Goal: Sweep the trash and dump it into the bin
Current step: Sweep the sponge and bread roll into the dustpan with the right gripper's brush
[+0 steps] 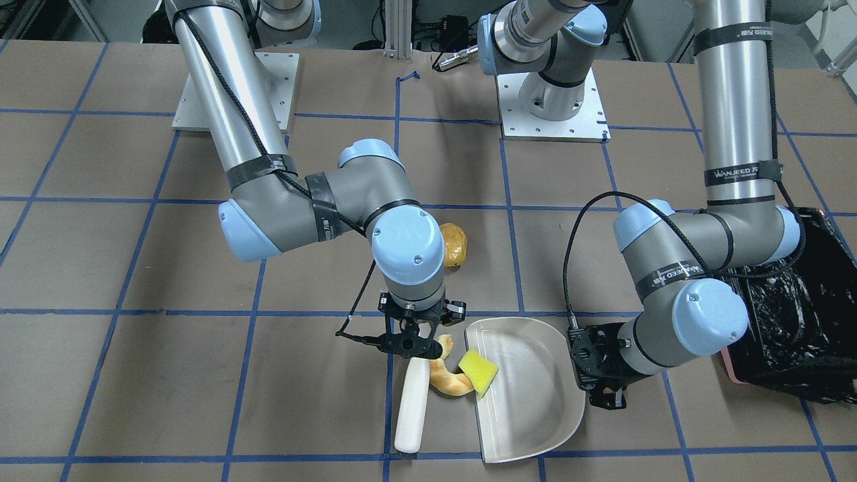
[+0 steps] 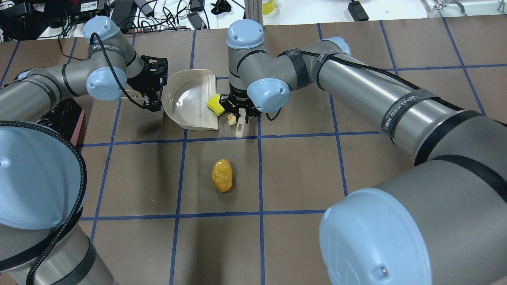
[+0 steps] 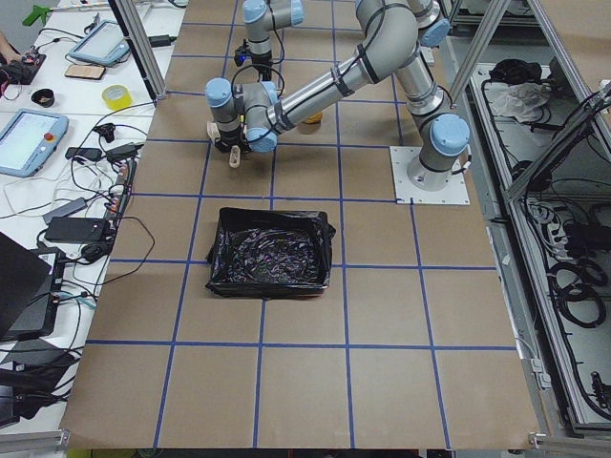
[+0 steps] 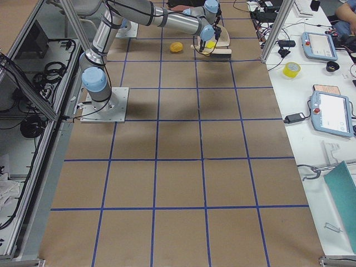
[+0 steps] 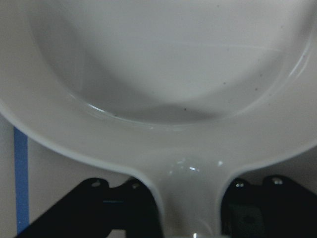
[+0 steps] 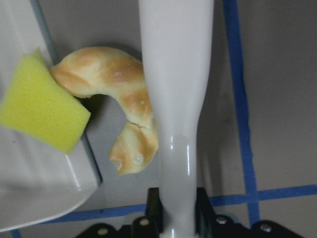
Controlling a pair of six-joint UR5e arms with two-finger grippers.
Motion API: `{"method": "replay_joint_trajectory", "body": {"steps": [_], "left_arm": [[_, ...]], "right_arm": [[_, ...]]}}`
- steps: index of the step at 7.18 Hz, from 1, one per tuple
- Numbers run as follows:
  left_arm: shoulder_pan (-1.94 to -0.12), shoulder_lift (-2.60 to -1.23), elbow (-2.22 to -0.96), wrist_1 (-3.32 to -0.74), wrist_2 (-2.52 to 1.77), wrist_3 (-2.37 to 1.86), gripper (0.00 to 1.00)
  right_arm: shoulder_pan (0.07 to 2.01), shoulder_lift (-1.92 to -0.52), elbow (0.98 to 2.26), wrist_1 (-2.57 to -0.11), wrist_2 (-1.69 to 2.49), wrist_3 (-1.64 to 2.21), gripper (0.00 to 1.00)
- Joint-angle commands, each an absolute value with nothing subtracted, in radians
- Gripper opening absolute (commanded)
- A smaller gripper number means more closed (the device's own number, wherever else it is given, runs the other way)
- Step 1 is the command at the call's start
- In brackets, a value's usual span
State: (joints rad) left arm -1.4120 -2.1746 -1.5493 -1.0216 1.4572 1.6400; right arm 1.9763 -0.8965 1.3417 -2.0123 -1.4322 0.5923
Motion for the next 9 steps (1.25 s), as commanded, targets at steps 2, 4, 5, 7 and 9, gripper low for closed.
{"method": "replay_joint_trajectory", "body": {"steps": [2,4,5,7,9], "left_arm": [[-1.413,-2.172,-1.549,-1.022,1.456,1.64,0.0],[-1.413,-2.172,-1.551,-1.022,1.456,1.641,0.0],[-1.413,-2.171,-1.551,-1.022,1.454,1.641,0.0],[-1.413,-2.166,-1.551,-1.022,1.453,1.641,0.0],[-1.413,-2.166,-1.551,-1.023,1.453,1.641,0.0]], "right_arm": [[2.045,-0.801,1.151,-2.003,-1.318,0.788,0.0],[2.059,-0.796,1.108,-2.0,-1.257,0.854,0.0],[2.059,-0.805,1.106,-1.932,-1.293,0.807,0.0],[2.034,-0.85,1.117,-1.849,-1.411,0.701,0.0],[2.016,-0.873,1.124,-1.713,-1.491,0.678,0.0]]}}
